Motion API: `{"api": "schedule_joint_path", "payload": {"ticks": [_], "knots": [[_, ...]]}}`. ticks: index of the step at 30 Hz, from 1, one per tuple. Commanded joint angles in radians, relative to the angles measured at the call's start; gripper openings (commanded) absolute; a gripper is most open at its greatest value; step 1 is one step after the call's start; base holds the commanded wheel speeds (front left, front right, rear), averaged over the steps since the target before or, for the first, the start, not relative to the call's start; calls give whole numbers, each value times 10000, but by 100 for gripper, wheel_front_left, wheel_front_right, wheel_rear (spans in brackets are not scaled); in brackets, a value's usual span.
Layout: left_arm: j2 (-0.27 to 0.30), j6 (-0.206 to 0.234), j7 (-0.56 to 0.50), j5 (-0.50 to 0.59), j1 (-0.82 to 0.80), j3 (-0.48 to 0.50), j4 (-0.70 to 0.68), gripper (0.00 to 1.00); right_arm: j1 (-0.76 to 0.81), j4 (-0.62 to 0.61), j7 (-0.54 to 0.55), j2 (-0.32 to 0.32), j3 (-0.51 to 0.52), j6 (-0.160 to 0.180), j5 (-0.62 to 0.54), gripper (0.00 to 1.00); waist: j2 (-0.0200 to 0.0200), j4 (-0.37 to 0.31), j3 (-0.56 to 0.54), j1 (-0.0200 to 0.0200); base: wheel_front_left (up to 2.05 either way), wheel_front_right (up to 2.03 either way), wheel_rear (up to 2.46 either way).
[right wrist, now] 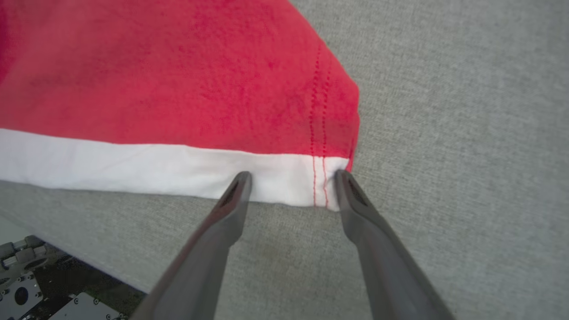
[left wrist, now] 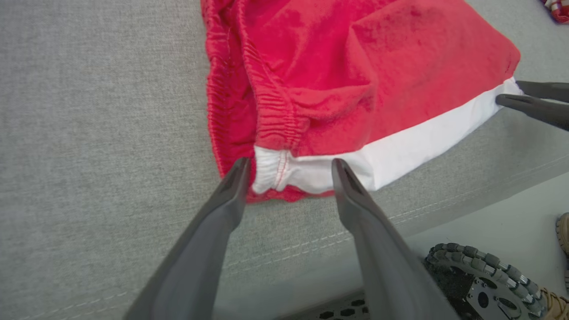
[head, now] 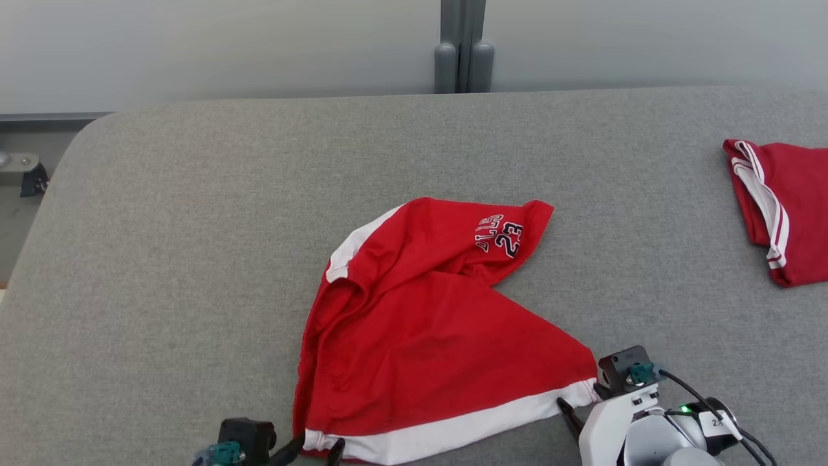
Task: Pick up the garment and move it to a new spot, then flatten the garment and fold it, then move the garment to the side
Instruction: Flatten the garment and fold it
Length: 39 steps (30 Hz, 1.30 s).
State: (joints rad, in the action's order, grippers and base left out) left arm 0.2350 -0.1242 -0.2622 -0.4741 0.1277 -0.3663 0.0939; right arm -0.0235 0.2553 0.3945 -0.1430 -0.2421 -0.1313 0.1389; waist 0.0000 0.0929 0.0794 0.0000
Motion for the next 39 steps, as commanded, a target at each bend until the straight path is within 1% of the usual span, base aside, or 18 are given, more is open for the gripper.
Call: {"api": "schedule_joint_path", "payload": {"ticks": [1, 3, 6, 9, 14, 16, 18, 22, 24, 25, 27, 29, 31, 32, 34, 35, 37, 39], "knots": [[21, -51, 18, -113, -198, -51, 118, 0, -138, 126, -51, 74, 46, 10, 117, 0, 0, -30, 69, 0, 0, 0, 0], [121, -72, -56, -234, -273, -226, 247, 0, -179, 207, -10, 143, -13, 10, 220, 0, 0, -51, 61, 0, 0, 0, 0], [271, -61, -108, -575, -319, -410, 107, 0, -147, -70, -149, 154, 146, 10, 473, 0, 0, -79, 16, 0, 0, 0, 0], [468, -70, -194, -1023, -303, -426, -498, 0, 60, -883, -180, 147, 440, 12, 994, 0, 0, -118, -59, 0, 0, 0, 0], [920, -67, -547, -1973, -221, -7, -2673, 0, 453, -3453, 21, -11, 1432, 10, 1947, 0, 0, -356, -121, 0, 0, 0, 0], [1030, 45, -694, -2339, -313, 325, -3724, 0, 482, -4699, 250, -53, 1865, 10, 2312, 0, 0, -506, -40, 0, 0, 0, 0], [1180, 107, -982, -2641, -530, 582, -4766, 0, 344, -5848, 431, 94, 2451, 10, 2684, 0, 0, -675, 105, 0, 0, 0, 0], [1389, 355, -1895, -3698, -1436, 1148, -6491, 0, -837, -7493, 1200, 566, 3475, 6, 3398, 0, 0, -1081, 762, 0, 0, 0, 0], [1681, 472, -2403, -3955, -2508, 1594, -6886, 0, -1835, -7821, 1725, 720, 3862, 6, 3713, 0, 0, -1208, 1319, 0, 0, 0, 0], [1688, 515, -2628, -4202, -3025, 1699, -6963, 0, -2392, -7870, 1930, 777, 4043, 6, 3758, 0, 0, -1244, 1593, 0, 0, 0, 0], [1829, 642, -3207, -4670, -4505, 2011, -6759, 0, -3824, -7560, 2426, 871, 4431, 6, 3900, 0, 0, -1315, 2303, 0, 0, 0, 0], [1941, 740, -3815, -5073, -6139, 2148, -6127, 0, -5410, -7011, 2758, 898, 4726, 6, 3457, 0, 0, -1339, 3007, 0, 0, 0, 0], [2043, 823, -4261, -5083, -7816, 2185, -5217, 0, -6982, -6027, 2839, 911, 5040, 13, 3492, 0, 0, -1370, 3690, 0, 0, 0, 0], [2044, 807, -4449, -5031, -8719, 2107, -4611, 0, -7881, -5456, 2732, 910, 5108, 13, 3193, 0, 0, -1384, 4049, 0, 0, 0, 0], [1928, 759, -4502, -4730, -10275, 1986, -3394, 0, -9401, -4110, 2409, 908, 5233, 17, 3037, 0, 0, -1387, 4586, 0, 0, 0, 0], [1862, 691, -4501, -4597, -10892, 1876, -2823, 0, -10039, -3554, 2178, 911, 5199, 17, 2710, 0, 0, -1382, 4778, 0, 0, 0, 0], [1659, 525, -4064, -4062, -12262, 1707, -1454, 0, -11346, -2107, 1501, 886, 5205, 20, 2503, 0, 0, -1367, 5048, 0, 0, 0, 0], [1497, 350, -3292, -3388, -13589, 1541, -54, 0, -12623, -688, 379, 880, 5074, 20, 2077, 0, 0, -1429, 5243, 0, 0, 0, 0]]}}
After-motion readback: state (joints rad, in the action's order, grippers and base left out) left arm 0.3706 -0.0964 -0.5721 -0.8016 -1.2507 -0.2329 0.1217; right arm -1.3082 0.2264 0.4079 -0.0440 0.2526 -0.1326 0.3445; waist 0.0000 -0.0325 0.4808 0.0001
